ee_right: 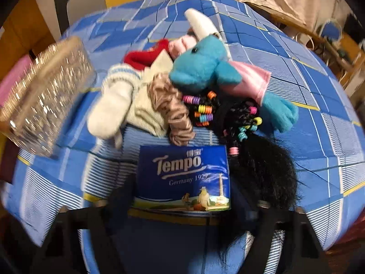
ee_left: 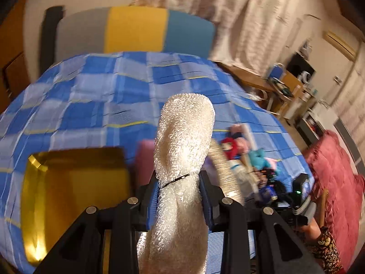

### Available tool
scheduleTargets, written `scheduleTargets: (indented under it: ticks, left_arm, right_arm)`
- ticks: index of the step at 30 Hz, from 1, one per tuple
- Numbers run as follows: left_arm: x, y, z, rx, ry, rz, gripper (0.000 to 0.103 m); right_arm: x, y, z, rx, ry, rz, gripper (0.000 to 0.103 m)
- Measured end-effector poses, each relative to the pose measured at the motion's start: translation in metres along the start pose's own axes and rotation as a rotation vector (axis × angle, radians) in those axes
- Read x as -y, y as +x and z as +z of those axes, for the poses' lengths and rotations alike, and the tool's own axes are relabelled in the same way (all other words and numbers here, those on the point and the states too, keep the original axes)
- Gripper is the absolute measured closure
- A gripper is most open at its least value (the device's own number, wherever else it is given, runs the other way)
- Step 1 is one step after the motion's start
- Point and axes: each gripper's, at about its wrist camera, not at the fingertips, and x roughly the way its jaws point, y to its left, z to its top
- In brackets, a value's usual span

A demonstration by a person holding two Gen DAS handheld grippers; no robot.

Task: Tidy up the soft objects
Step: 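Drop the white towel into the gold tray with the left tool while the right tool holds the Tempo pack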

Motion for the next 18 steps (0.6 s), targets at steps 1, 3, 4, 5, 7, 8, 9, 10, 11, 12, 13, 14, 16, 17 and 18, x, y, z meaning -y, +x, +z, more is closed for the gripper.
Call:
scheduleTargets:
  ticks: [1, 3, 4, 5, 7, 8, 9, 10, 11, 12, 13, 14, 16, 17, 18]
  left_arm:
    - [-0.016, -0.001, -0.003, -0.009, -0.026, 0.013, 0.071]
    - [-0.044, -0.005, -0.011, -0.016, -0.072, 0.039, 0.071]
    - [-0.061, -0.007, -0.015, -0.02, -0.093, 0.066, 0.071]
    - [-0.073, -0.007, -0.017, -0.026, -0.102, 0.087, 0.071]
    - [-0.103, -0.006, -0.024, -0.044, -0.135, 0.134, 0.071]
    - [-0.116, -0.004, -0.027, -0.055, -0.148, 0.151, 0.07]
    - [-0.131, -0.001, -0.032, -0.074, -0.16, 0.173, 0.07]
    - [-0.143, 0.003, -0.035, -0.087, -0.175, 0.189, 0.07]
    - [-0.153, 0.006, -0.039, -0.096, -0.185, 0.197, 0.07]
    - [-0.164, 0.011, -0.043, -0.112, -0.194, 0.211, 0.07]
    - [-0.172, 0.014, -0.047, -0.121, -0.204, 0.224, 0.07]
    - [-0.18, 0.016, -0.05, -0.126, -0.219, 0.233, 0.07]
    - [-0.197, 0.025, -0.055, -0.147, -0.237, 0.248, 0.07]
    - [-0.203, 0.029, -0.057, -0.155, -0.245, 0.261, 0.07]
    - [-0.212, 0.034, -0.058, -0.16, -0.263, 0.273, 0.07]
  right_arm:
    - [-0.004, -0.001, -0.002, 0.017, -0.004, -0.005, 0.029]
    - [-0.013, -0.002, -0.011, 0.063, 0.018, 0.017, 0.029]
    - [-0.019, -0.005, -0.018, 0.095, 0.034, 0.02, 0.029]
    - [-0.026, -0.009, -0.024, 0.107, 0.035, 0.013, 0.029]
    - [-0.04, -0.016, -0.033, 0.127, 0.029, 0.005, 0.029]
    - [-0.049, -0.019, -0.035, 0.134, 0.023, 0.008, 0.029]
    - [-0.055, -0.023, -0.037, 0.145, 0.013, 0.01, 0.029]
    - [-0.061, -0.029, -0.04, 0.154, 0.008, 0.011, 0.029]
    - [-0.065, -0.033, -0.041, 0.159, 0.011, 0.016, 0.029]
    - [-0.072, -0.039, -0.039, 0.162, 0.022, 0.039, 0.029]
    - [-0.076, -0.043, -0.04, 0.164, 0.03, 0.056, 0.029]
    - [-0.079, -0.048, -0.042, 0.17, 0.041, 0.076, 0.029]
    - [-0.09, -0.061, -0.049, 0.193, 0.048, 0.099, 0.029]
    - [-0.094, -0.065, -0.049, 0.2, 0.049, 0.1, 0.029]
    - [-0.1, -0.071, -0.05, 0.206, 0.049, 0.103, 0.029]
